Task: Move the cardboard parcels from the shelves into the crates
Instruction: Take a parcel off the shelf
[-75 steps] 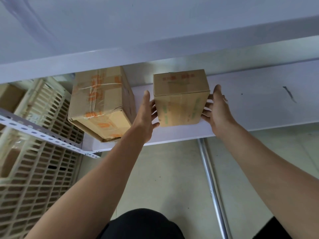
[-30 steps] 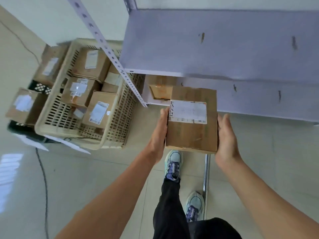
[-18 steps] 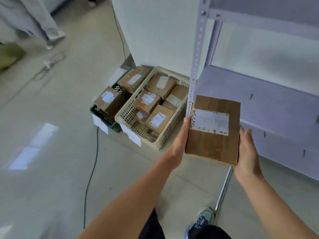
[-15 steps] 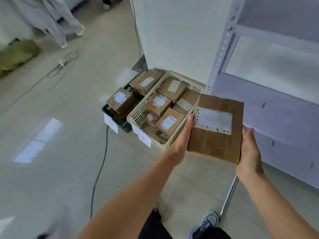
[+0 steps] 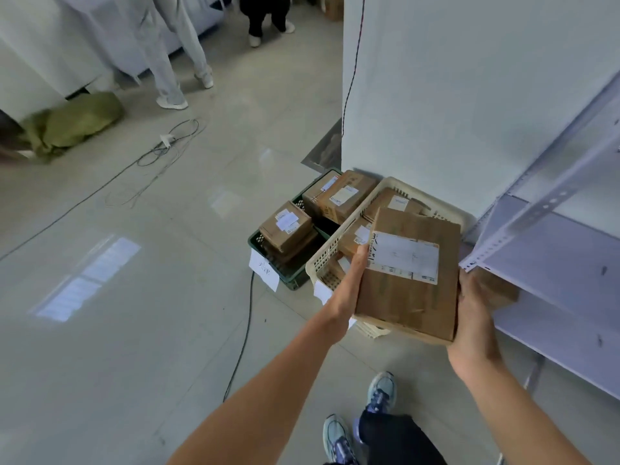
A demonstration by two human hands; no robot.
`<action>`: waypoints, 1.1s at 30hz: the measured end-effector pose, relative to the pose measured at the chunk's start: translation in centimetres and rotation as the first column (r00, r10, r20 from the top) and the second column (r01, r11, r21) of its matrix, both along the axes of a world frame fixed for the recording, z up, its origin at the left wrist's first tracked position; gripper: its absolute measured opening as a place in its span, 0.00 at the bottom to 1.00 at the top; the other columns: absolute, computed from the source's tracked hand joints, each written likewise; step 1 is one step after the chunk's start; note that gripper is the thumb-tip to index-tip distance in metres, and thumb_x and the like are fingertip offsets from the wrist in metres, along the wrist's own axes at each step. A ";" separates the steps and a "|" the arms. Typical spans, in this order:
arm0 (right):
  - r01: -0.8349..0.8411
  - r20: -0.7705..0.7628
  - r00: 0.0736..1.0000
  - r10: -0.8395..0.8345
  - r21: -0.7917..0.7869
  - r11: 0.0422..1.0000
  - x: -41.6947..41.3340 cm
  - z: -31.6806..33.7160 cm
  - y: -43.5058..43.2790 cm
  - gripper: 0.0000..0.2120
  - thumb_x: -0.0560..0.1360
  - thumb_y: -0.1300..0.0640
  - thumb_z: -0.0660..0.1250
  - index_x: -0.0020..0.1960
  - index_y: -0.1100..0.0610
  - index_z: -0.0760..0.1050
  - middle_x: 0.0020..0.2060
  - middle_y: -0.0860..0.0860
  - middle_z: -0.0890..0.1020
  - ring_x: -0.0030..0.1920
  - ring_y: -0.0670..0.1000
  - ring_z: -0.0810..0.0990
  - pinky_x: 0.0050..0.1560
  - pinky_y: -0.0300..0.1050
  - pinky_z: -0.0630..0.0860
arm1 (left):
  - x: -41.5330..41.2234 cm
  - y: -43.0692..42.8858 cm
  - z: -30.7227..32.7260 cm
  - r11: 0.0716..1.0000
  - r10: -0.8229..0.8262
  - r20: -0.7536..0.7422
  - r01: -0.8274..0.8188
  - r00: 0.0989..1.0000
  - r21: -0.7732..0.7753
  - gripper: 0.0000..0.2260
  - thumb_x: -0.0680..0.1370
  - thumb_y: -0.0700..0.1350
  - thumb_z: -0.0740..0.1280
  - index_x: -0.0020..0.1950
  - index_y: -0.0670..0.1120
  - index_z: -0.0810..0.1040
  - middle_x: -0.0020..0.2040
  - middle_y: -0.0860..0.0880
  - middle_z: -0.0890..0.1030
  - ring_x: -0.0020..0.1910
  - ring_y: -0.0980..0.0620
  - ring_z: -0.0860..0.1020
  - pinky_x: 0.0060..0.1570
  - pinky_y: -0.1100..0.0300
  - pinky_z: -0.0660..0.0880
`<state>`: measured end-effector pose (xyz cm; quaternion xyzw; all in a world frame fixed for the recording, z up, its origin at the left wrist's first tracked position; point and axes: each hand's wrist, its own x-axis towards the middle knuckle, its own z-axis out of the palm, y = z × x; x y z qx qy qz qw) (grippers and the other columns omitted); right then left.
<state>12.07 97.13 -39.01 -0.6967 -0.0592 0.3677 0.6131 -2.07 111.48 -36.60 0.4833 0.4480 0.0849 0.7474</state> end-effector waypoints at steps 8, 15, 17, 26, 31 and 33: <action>-0.048 -0.258 0.964 0.060 0.053 0.997 -1.4 -4.2 10.8 0.49 0.69 0.18 0.64 0.83 0.41 0.62 0.80 0.49 0.71 0.80 0.56 0.70 0.79 0.68 0.64 | -1.4 10.5 -4.0 0.999 0.020 -0.046 -0.022 0.999 -0.043 0.21 0.79 0.74 0.51 0.61 0.74 0.80 0.53 0.72 0.86 0.51 0.73 0.84 0.55 0.66 0.73; -0.212 -0.328 0.926 0.189 -0.035 0.977 -1.9 -8.1 20.6 0.53 0.63 0.14 0.62 0.83 0.35 0.59 0.84 0.46 0.64 0.84 0.55 0.60 0.81 0.71 0.57 | -1.9 21.4 -7.1 0.994 0.064 -0.205 -0.080 0.977 -0.069 0.28 0.79 0.77 0.51 0.73 0.70 0.76 0.68 0.59 0.83 0.69 0.53 0.80 0.81 0.37 0.65; -0.244 -0.354 0.912 0.209 -0.058 0.968 -2.0 -9.2 23.4 0.50 0.66 0.15 0.60 0.83 0.34 0.58 0.84 0.43 0.62 0.84 0.52 0.59 0.83 0.69 0.56 | -2.0 24.6 -7.8 0.994 0.077 -0.227 -0.092 0.971 -0.056 0.28 0.78 0.78 0.52 0.70 0.70 0.79 0.66 0.57 0.85 0.65 0.55 0.83 0.79 0.38 0.69; -0.200 -0.439 0.888 0.134 -0.107 0.974 -4.6 -16.0 36.0 0.35 0.79 0.29 0.56 0.83 0.37 0.61 0.82 0.38 0.66 0.83 0.45 0.62 0.84 0.61 0.55 | -3.1 39.1 -16.3 0.994 -0.071 -0.244 0.050 0.967 -0.094 0.23 0.87 0.68 0.50 0.65 0.68 0.85 0.66 0.55 0.86 0.64 0.58 0.84 0.69 0.45 0.81; -0.171 -0.498 0.863 0.087 -0.126 0.977 -6.7 -23.1 43.8 0.40 0.75 0.27 0.58 0.84 0.36 0.57 0.82 0.36 0.63 0.83 0.43 0.60 0.85 0.59 0.54 | -4.9 47.7 -25.8 0.991 -0.112 -0.299 0.084 0.948 -0.104 0.32 0.76 0.79 0.54 0.72 0.66 0.79 0.70 0.60 0.82 0.59 0.71 0.81 0.63 0.54 0.78; -0.147 -0.524 0.850 0.051 -0.142 0.979 -7.3 -26.2 47.0 0.42 0.74 0.26 0.58 0.85 0.38 0.56 0.83 0.38 0.62 0.83 0.44 0.59 0.85 0.60 0.55 | -5.1 50.7 -29.2 0.984 -0.167 -0.320 0.138 0.932 -0.111 0.28 0.79 0.79 0.51 0.68 0.71 0.80 0.68 0.64 0.83 0.59 0.73 0.80 0.63 0.54 0.76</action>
